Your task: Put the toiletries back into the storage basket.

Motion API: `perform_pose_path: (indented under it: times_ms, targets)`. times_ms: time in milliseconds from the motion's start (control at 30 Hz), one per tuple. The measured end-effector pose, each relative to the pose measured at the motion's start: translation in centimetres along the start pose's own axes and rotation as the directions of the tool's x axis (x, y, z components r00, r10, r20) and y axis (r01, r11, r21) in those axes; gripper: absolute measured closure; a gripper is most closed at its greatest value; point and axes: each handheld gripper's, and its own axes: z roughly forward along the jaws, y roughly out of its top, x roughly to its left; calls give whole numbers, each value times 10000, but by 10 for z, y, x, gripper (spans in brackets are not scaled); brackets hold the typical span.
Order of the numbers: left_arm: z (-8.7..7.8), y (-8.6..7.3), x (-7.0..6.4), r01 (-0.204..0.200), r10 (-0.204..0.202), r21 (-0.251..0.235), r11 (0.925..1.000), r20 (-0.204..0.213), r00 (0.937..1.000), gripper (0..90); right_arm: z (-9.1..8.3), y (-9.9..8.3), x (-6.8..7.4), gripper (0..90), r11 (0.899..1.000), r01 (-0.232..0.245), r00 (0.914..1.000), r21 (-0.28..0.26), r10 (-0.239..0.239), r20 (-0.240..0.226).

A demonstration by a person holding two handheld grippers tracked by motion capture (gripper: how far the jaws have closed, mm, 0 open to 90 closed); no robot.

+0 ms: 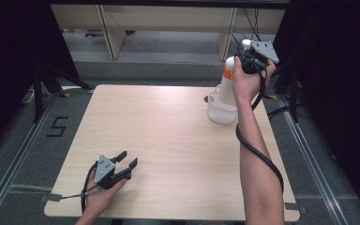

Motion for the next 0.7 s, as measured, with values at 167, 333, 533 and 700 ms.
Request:
perform_pose_path:
  times_ms: [167,333,533,700]
  targets:
    - [0,0,0,-20,20,-42,10000,19,10000,461,2,-1,0,599,10000,-56,10000,35,56,-5]
    - [0,0,0,-14,14,-43,10000,18,10000,461,6,-6,0,599,10000,-63,10000,71,63,26]
    - [0,0,0,-17,17,-38,10000,24,10000,461,10,-11,1,599,9998,-49,10000,192,49,-11]
    - [0,0,0,-15,15,-36,10000,25,10000,461,11,-13,1,599,9998,-61,10000,213,61,-1]
